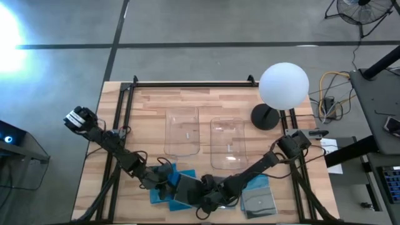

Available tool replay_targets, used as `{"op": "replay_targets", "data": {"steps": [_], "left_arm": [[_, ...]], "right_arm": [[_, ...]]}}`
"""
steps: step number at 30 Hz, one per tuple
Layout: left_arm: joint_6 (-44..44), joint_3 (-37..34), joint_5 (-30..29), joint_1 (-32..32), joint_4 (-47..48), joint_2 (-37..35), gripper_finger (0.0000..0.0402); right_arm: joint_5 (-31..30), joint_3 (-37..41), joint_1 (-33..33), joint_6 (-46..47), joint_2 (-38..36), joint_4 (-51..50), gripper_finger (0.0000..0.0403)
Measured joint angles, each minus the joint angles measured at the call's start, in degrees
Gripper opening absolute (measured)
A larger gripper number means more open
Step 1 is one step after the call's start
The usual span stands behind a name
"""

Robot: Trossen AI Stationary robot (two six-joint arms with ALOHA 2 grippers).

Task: Pick & place jewel cases by type
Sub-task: Put the left black cd case into the left transparent bin

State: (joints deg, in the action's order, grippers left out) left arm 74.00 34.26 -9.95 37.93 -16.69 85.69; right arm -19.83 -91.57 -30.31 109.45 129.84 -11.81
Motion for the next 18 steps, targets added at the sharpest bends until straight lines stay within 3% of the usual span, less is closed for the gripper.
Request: {"op": "replay_targets", "data": {"steps": [7,18], "left_arm": [[-6.5,0.3,0.0,-0.1,-3.1,-0.1,0.0161],[-14.0,0.3,-0.5,-0.1,0.5,-0.4,0.0161]], "right_arm": [[0.5,-0.1,-0.7,-6.1,0.0,0.5,0.0233],[0.0,-1.9,-2.5,-15.5,0.1,0.0,0.0233]]}}
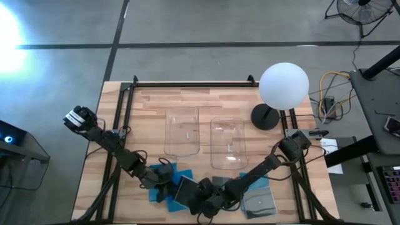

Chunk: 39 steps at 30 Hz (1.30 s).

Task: Pick & place jewel cases by type
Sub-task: Put the left black cd case into the left transparent bin

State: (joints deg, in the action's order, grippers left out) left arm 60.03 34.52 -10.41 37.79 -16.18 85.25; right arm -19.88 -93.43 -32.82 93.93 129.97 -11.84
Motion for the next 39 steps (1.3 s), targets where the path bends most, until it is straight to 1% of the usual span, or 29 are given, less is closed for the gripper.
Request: {"op": "replay_targets", "data": {"steps": [5,12,15,23,26,29,32,35,39], "left_arm": [[-0.1,-0.7,-0.5,-0.1,1.3,0.0,0.0161],[-0.8,-1.6,1.1,-0.1,2.8,0.0,0.0161],[0.0,-2.3,2.3,0.0,3.0,0.0,0.0161],[0.9,-2.8,2.7,0.0,3.0,-0.1,0.0161],[0.9,-2.8,1.1,0.1,2.9,-0.1,0.0161],[0.8,-2.8,-0.9,0.1,2.4,-0.1,0.0161],[-0.2,-2.8,-1.2,0.1,1.6,-0.1,0.0161],[-0.3,-2.8,-1.0,0.0,1.4,-0.5,0.0161],[-2.5,-2.9,-1.2,0.0,2.0,-3.7,0.0161]], "right_arm": [[0.0,-1.3,-0.7,-3.2,0.0,0.0,0.0233],[0.2,-4.3,-1.6,-7.1,-0.1,-1.3,0.0233],[-1.0,-4.7,-1.5,-9.3,-0.1,-2.0,0.0232],[-1.3,-5.1,-0.6,-11.7,-0.2,-1.3,0.0209],[-0.2,-5.3,0.1,-11.2,-0.2,-0.7,0.0196],[3.5,-5.3,1.2,-11.3,-0.2,1.8,0.0184],[4.3,-5.3,1.9,-10.0,-0.2,3.2,0.0173],[5.9,-5.1,2.4,-7.0,-0.2,6.9,0.0164],[7.0,-4.9,3.0,-3.9,-0.3,10.6,0.0159]]}}
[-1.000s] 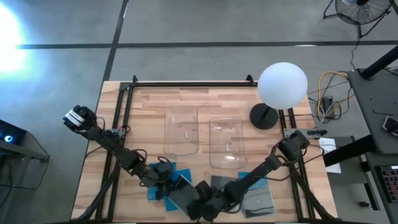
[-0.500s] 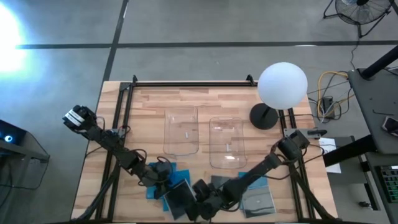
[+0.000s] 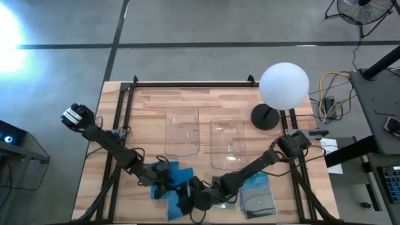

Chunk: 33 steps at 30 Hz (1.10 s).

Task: Pick & place jewel cases by type
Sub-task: Put the left black cd case into the left transparent bin

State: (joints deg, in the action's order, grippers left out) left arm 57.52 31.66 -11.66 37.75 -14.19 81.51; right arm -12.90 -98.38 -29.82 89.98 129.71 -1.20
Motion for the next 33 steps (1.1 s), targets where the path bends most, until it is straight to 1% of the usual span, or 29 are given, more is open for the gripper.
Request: {"op": "replay_targets", "data": {"steps": [4,7,10,13,19,22,24,26,29,33], "left_arm": [[-4.3,0.0,-2.4,0.0,2.5,-5.9,0.0161],[-6.2,0.0,-4.8,0.1,8.6,-10.2,0.0161],[-6.2,0.0,-7.1,0.1,15.8,-14.2,0.0161],[-5.3,0.0,-8.2,0.1,18.7,-18.1,0.0161],[-3.1,0.6,-8.2,0.5,18.7,-25.9,0.0161],[-0.3,1.6,-8.2,1.0,19.9,-29.7,0.0161],[1.0,2.6,-8.5,1.1,21.5,-31.7,0.0161],[0.6,4.2,-9.9,1.4,22.3,-33.6,0.0161],[-2.6,7.7,-12.5,2.4,22.8,-36.3,0.0161],[-9.1,13.5,-15.7,2.9,23.3,-38.7,0.0161]], "right_arm": [[0.0,0.9,0.0,4.6,0.0,0.3,0.0159],[0.3,2.1,0.1,10.4,0.0,2.1,0.0152],[0.0,2.5,0.4,11.5,0.1,4.2,0.0134],[-0.2,2.6,1.1,11.1,0.0,4.2,0.0107],[0.2,2.7,1.8,9.0,0.1,5.2,0.0044],[0.5,2.7,1.9,8.5,-0.1,5.0,0.0024],[0.5,2.7,2.1,7.5,-0.5,4.8,0.0016],[-1.0,2.7,2.6,5.8,-1.7,4.7,0.0014],[-4.8,2.7,3.8,1.9,-4.7,3.9,0.0017],[-9.2,2.7,6.0,-1.9,-9.4,0.8,0.0018]]}}
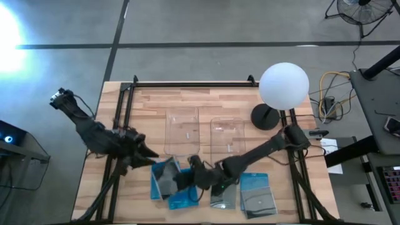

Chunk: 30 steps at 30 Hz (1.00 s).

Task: Pick & place jewel cases by type
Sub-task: Put the left black cd case into the left transparent bin

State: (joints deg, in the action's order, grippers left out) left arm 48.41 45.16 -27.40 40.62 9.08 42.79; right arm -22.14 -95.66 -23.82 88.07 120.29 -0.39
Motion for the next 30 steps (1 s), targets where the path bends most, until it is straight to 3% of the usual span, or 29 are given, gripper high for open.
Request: {"op": "replay_targets", "data": {"steps": [4,7,13,19,23,30], "left_arm": [[-6.3,5.3,-0.3,0.0,-0.1,-1.0,0.0161],[-10.3,7.9,-1.4,0.0,-0.1,-1.1,0.0161],[-12.4,9.0,-4.4,0.0,0.0,-0.9,0.0161],[-11.3,8.9,-5.2,0.1,0.0,0.3,0.0161],[-11.1,8.9,-5.2,0.3,0.1,1.3,0.0161],[-11.0,8.9,-5.3,0.3,3.2,2.1,0.0161]], "right_arm": [[-6.4,0.0,2.9,-1.4,-5.1,-6.0,0.0018],[-9.8,-0.1,6.8,0.1,-7.7,-16.0,0.0018],[-2.5,0.0,16.6,-5.6,-7.0,-20.2,0.0018],[1.9,0.1,21.4,-8.4,-3.7,-20.5,0.0025],[6.9,0.0,22.7,-8.5,-2.1,-19.4,0.0063],[11.6,0.1,23.0,-5.8,0.6,-20.1,0.0166]]}}
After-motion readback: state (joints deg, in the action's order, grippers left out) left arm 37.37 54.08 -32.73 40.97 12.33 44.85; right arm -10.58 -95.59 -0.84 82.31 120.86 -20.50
